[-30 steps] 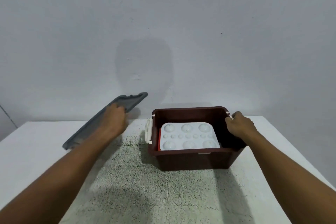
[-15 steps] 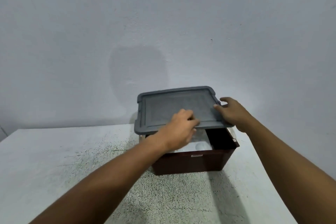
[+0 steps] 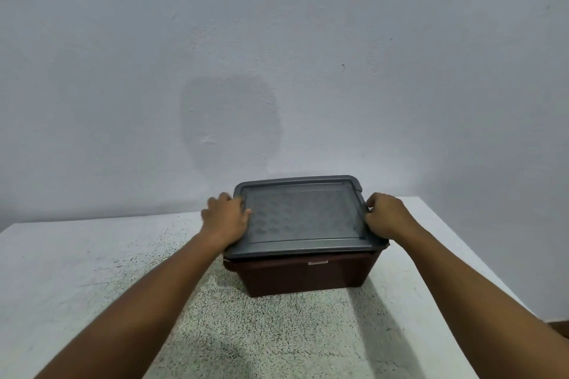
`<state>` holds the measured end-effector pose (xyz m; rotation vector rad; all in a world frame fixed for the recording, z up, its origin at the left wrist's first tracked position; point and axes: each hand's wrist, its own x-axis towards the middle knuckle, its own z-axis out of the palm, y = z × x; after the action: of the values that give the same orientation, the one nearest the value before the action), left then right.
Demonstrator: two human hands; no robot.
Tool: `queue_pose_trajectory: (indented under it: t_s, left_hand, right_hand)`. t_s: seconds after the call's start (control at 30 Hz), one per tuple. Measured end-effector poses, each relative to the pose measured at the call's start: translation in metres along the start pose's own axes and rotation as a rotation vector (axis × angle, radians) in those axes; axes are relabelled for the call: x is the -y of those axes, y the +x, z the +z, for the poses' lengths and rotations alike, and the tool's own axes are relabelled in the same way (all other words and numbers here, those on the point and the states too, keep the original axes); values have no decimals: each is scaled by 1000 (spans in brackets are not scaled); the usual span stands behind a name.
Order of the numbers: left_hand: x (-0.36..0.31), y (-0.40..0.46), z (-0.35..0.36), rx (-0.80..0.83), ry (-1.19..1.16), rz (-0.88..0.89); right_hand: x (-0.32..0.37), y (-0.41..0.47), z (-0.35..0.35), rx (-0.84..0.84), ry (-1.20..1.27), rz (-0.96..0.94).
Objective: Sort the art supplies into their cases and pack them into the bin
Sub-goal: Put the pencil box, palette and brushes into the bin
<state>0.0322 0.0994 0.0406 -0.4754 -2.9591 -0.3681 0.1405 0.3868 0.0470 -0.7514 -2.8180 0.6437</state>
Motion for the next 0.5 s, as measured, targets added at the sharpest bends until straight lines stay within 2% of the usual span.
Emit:
queue_pose_trajectory:
  t_s: [0.07, 0.27, 0.4, 0.5]
  left_hand:
    - [13, 0, 5, 59, -70, -74]
    - [12, -3, 0, 57, -464, -230]
    - [7, -3, -4, 82, -578, -303]
    - [2, -3, -6, 61, -558, -312]
  right_hand:
    - [1, -1, -1, 13, -25, -15]
    - [0, -4, -8, 109, -55, 44]
    - [-5, -11, -10, 246, 318, 181]
    - [-8, -10, -11, 247, 508, 240]
